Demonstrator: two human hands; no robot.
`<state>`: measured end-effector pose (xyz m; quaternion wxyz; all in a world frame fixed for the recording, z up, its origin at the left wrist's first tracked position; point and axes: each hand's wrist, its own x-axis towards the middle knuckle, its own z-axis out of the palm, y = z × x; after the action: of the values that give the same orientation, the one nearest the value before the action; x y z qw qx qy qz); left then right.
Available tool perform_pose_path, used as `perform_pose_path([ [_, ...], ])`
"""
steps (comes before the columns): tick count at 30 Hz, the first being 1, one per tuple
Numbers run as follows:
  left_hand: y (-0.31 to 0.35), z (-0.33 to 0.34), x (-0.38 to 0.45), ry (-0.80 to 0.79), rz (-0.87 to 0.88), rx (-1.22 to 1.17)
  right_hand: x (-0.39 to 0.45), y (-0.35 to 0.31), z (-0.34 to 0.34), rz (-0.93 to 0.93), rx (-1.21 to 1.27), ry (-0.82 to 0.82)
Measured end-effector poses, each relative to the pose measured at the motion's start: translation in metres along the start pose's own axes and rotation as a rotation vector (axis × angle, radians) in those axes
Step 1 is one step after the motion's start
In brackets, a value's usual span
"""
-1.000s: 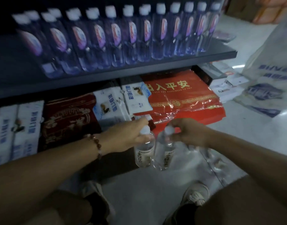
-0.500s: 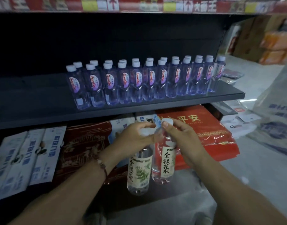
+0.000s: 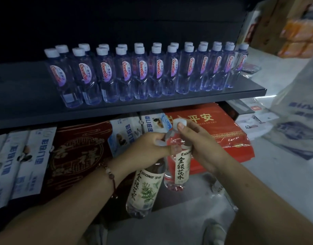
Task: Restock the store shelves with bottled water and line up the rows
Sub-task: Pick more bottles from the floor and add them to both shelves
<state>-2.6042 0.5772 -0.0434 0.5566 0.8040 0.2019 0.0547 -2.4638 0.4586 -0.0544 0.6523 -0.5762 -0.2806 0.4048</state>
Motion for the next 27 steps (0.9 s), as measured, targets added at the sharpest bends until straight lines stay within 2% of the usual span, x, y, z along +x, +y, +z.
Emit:
perform_pose_path([
  [2,0.003,-0.007,0.001,0.027,0.003,-0.01,0.001,-0.002,-0.008,0.072,-0.056,-0.114],
  [5,0.006,-0.022,0.005,0.115,0.012,-0.044,-0.005,-0.005,-0.008,0.121,-0.303,-0.296],
  [8,0.01,-0.034,0.007,0.171,-0.016,-0.154,-0.007,-0.001,-0.003,0.129,-0.374,-0.173],
  [11,0.011,-0.036,0.007,0.2,-0.034,-0.208,-0.009,0.003,0.004,0.185,-0.202,-0.103],
  [16,0.012,-0.05,0.009,0.423,-0.121,-0.433,-0.021,0.009,0.013,0.413,0.247,-0.068],
  [22,0.009,-0.074,0.005,0.557,-0.182,-0.575,-0.03,0.019,0.014,0.551,0.256,-0.119],
  [27,0.008,-0.068,-0.002,0.591,-0.182,-0.607,-0.035,0.024,0.032,0.584,0.507,-0.261],
])
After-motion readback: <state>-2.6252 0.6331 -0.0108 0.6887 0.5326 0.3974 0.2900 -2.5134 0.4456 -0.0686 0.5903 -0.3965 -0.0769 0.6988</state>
